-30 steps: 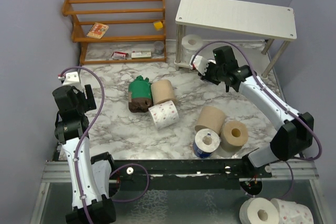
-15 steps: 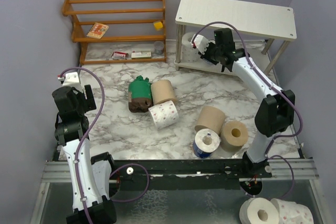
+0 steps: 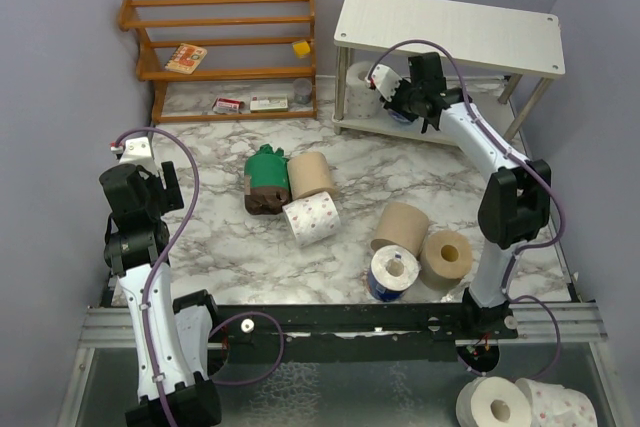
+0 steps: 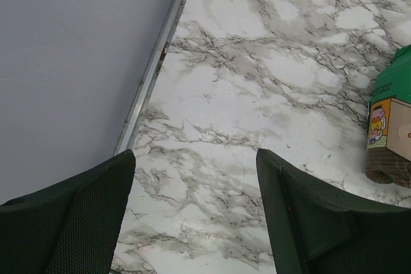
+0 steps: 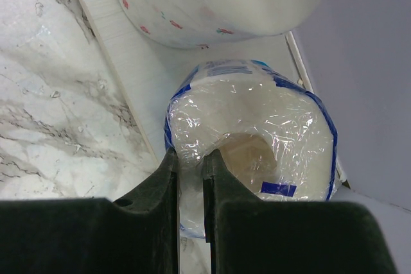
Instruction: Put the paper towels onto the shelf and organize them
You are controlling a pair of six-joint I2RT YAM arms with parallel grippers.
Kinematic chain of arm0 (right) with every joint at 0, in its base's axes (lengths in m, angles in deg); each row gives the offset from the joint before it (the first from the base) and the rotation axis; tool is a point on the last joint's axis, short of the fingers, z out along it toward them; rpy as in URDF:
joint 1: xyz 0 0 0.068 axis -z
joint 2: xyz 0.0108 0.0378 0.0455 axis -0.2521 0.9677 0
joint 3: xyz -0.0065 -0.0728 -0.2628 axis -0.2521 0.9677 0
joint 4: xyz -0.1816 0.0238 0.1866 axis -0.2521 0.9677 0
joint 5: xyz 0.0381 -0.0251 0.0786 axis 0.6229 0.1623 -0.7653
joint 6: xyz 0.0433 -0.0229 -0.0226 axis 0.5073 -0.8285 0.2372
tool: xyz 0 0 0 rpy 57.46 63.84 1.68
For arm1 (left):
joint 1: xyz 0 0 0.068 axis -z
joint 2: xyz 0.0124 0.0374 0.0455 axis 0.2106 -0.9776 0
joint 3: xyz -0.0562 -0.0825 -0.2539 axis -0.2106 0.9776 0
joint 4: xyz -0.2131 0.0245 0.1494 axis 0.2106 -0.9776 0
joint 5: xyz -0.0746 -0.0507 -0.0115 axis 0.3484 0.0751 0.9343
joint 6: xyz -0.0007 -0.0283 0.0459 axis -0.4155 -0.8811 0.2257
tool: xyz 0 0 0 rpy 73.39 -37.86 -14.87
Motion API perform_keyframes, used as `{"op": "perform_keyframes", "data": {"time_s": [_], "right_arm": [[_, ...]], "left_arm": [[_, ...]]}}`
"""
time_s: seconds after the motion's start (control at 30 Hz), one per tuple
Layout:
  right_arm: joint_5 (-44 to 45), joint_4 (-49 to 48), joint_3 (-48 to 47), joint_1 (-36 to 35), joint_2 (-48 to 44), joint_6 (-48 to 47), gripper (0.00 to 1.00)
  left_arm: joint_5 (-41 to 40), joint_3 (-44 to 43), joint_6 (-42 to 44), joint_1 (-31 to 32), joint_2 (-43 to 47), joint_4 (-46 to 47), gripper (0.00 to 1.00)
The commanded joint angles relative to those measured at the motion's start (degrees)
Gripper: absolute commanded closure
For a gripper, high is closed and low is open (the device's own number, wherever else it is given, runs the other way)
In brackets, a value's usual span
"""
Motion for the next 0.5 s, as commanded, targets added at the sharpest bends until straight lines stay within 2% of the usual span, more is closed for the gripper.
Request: {"op": "perform_keyframes", "data": {"time_s": [0.0, 0.23, 0.47], "right_arm": [[-1.11, -3.36, -2.56, 0.68, 0.87, -0.23, 0.98], [0.34, -5.3, -1.68, 0.86, 1.4, -0.58, 0.9], [0.73, -5.85, -2.02, 0.95, 1.49, -1.17, 0.67]], "left_arm": [[1.21, 0.37, 0.45, -0.31, -0.05, 0.99, 0.22], [1.12, 0.37, 0.4, -0.29, -0.15, 1.01, 0.22], [1.11, 0.37, 0.45, -0.27, -0.21, 1.0, 0.22]]}}
